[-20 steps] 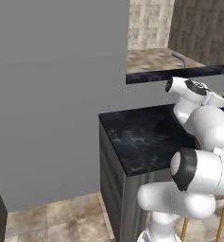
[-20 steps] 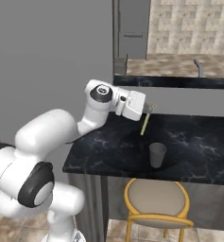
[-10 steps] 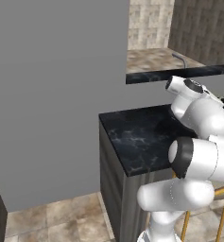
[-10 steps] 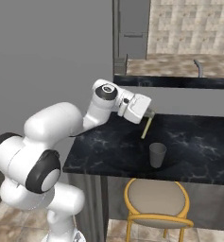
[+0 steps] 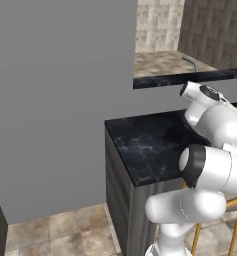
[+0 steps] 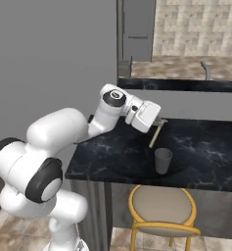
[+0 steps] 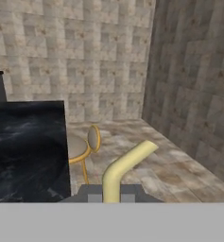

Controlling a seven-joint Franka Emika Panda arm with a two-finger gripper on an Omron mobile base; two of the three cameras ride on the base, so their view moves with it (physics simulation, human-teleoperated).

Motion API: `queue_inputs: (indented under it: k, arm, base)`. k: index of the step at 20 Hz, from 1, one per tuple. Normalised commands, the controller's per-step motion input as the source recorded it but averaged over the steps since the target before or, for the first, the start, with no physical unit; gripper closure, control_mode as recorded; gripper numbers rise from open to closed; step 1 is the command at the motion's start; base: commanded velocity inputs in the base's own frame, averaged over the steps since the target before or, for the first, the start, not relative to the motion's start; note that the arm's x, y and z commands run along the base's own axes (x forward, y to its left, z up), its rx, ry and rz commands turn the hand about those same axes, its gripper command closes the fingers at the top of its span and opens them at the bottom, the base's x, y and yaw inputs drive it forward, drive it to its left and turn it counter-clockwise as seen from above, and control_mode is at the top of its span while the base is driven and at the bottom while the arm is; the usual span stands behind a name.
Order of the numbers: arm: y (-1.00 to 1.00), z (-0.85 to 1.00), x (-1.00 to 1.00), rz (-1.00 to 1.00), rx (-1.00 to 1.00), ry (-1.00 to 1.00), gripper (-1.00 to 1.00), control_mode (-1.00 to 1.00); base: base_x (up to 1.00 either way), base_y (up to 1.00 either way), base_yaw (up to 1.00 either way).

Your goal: Take a straw from the drawer in front and place it inside the glass cup on the dining counter.

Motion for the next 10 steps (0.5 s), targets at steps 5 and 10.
queue_inputs:
  k: [5,10]
  arm:
    - [-0.08,-0.30,0.06,0.00,0.00,0.00,1.00,-1.00]
    - [-0.10,-0.41,0.07,0.00,0.00,0.00,1.00,-1.00]
  base:
    - [0.00,0.00,0.00]
    - [0.00,0.00,0.00]
